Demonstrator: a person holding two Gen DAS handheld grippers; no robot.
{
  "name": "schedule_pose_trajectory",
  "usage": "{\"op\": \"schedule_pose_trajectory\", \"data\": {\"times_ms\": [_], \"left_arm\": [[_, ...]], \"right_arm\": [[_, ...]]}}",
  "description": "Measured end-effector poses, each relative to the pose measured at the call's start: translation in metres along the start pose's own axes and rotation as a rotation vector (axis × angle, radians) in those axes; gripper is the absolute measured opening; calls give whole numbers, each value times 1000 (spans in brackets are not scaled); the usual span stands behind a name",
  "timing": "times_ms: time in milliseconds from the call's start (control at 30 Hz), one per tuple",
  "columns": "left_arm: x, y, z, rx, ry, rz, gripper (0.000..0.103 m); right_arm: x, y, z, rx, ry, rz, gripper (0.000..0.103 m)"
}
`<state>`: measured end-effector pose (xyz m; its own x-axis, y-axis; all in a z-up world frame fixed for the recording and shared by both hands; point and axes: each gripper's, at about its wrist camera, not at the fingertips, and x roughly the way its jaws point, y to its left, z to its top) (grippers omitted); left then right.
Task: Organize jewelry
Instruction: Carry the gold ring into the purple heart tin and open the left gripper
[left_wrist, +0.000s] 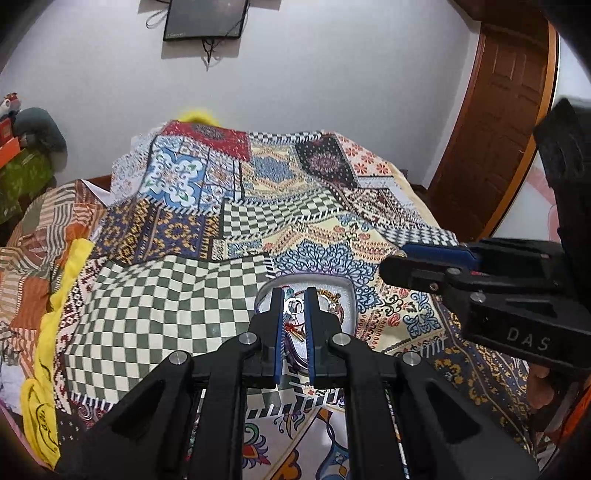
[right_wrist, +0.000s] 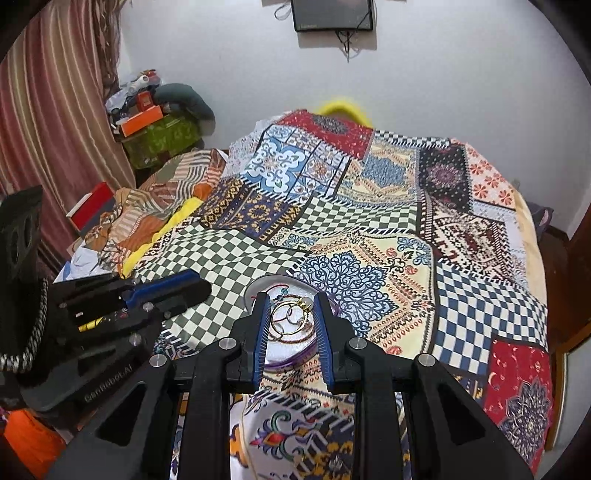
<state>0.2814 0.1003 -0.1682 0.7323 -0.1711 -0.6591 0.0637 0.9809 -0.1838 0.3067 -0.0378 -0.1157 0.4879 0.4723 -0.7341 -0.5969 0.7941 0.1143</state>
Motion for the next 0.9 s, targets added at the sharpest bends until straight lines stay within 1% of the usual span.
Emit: {"op": "schedule_pose_trajectory", "data": {"times_ms": [167,300,467,567,733,900], "left_arm": [[21,0,-5,-5,51,-30,8],[34,-2,-11,-3,93,-53,8],[45,-7,-16,10,125,-67,8],[49,-11,-18,18,141,-75,8],[49,-13,-19,24,144,-73,8],[48,-14,-17,23,153,-59,9]], "right_arm": [[20,-7,3,7,62,15,21],[39,-14,2,30,130,39,21],[54,-19,0,43,186,56,21],[59,-21,1,53,207,73,21],[63,-20,3,55,223,89,22],[64,-19,5,58,223,84,22]]}}
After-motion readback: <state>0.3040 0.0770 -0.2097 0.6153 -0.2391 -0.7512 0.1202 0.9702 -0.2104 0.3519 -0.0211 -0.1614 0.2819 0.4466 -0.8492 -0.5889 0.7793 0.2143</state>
